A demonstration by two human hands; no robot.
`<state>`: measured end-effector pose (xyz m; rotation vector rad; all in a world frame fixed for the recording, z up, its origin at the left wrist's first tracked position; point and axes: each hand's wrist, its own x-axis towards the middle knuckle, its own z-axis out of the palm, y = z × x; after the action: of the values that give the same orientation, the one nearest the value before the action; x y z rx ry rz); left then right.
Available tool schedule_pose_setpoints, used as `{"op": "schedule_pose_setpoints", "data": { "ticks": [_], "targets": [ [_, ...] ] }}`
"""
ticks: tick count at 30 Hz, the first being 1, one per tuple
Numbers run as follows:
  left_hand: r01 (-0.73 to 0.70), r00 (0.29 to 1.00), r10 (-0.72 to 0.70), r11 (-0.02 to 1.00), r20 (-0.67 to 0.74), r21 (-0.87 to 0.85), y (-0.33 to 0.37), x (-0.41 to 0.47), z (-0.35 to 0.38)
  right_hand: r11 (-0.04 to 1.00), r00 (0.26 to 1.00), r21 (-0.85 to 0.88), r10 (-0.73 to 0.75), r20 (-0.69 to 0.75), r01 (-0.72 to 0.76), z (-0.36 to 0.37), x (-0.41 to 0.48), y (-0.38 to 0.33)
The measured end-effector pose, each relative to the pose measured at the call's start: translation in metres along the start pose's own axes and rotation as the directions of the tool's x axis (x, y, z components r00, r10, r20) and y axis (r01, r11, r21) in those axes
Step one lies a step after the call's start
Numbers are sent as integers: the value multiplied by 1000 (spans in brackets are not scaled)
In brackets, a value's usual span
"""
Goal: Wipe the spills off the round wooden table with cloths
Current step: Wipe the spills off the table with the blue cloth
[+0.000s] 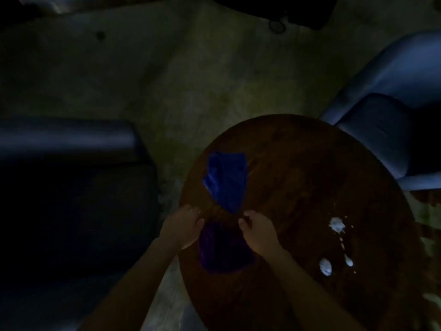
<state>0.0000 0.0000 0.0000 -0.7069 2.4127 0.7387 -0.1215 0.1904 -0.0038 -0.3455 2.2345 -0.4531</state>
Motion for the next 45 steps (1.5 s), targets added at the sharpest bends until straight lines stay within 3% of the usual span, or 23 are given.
{"op": "schedule_pose_setpoints", "data": {
  "ticks": [3, 9, 13, 16, 19, 24, 31, 37, 45],
  "targets": [
    [-20, 997, 27, 996, -78, 87, -5, 37, 6, 996, 985, -37, -86, -152, 81, 11, 38, -20],
    [-109, 986, 131, 974, -102, 198, -32, 83, 37, 899, 892, -372, -349, -286, 232, 48, 116, -45],
    [-125, 969, 156, 978, -194, 166, -47, 91, 58, 832, 880, -473, -426, -209, 290, 58, 159, -63],
    [-124, 953, 165, 978, -253, 168, -49, 92, 68, 807, 848, -507, -471, -241, 304, 60, 174, -58],
    [-94, 958, 144, 975, -249, 204, -46, 90, 72, 794, 814, -507, -516, -268, 336, 60, 177, -45],
    [-17, 969, 86, 959, -233, 284, -28, 93, 66, 784, 819, -515, -520, -241, 347, 34, 177, -21],
    [-52, 978, 114, 945, -177, 322, 47, 117, 61, 811, 860, -512, -451, -239, 283, -44, 173, 90],
    [-184, 971, 227, 915, -81, 360, 159, 126, 124, 902, 892, -415, -280, -354, 118, -123, 163, 221],
    [-37, 973, 117, 928, -197, 370, 203, 127, 178, 964, 809, -167, 73, -583, -207, -181, 106, 411]
  ]
}}
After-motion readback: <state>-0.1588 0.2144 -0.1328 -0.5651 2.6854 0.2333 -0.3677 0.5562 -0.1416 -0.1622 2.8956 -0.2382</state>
